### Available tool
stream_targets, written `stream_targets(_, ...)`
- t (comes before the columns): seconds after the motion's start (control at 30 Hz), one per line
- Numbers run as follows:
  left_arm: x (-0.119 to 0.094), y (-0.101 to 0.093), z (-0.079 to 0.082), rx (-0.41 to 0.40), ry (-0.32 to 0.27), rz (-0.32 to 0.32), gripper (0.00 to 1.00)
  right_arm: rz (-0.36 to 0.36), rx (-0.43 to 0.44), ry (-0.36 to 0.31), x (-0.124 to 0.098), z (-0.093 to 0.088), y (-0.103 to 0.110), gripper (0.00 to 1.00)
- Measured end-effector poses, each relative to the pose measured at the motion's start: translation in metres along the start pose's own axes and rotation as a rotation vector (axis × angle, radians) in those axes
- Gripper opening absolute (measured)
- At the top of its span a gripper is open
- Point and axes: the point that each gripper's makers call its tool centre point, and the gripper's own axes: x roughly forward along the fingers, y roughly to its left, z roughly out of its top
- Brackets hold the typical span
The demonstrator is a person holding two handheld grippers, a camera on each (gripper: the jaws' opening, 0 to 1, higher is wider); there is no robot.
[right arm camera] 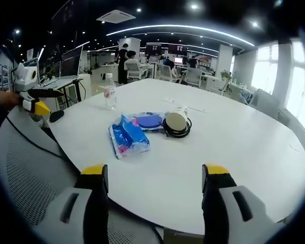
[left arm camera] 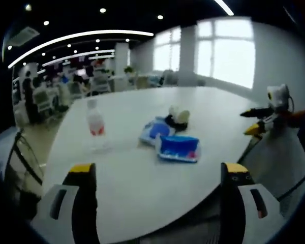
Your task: Arrange the tabletop items into an orderly group along one side of the table until the central work area is clear of visible clutter.
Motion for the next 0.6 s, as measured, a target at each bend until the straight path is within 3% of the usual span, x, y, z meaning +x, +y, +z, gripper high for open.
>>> stream_targets(0.17,0.003,-0.002,-0.004,0.029,0.020,-0.008,1.00,-0.007,-0.009,0.016,0.001,-0.002,-0.001,0.83)
stream_targets(0.37,0.006,0.006,-0.012,-0.017,0.009,-0.019,0.99,-0.009,-0.044,0.045,0.001,-0.006,0.000,0.88)
stream_targets(0.47,0.006,0.012,-0.013,-0.067,-0.004,-0.008,0.98,-0.007,-0.056,0.053,0.001,-0.007,0.000,0.88)
stream_targets(0.6,0.007,0.011,-0.014,-0.041,0.001,-0.011,0.92,-0.006,-0.071,0.060,0.002,-0.008,0.001,0.85)
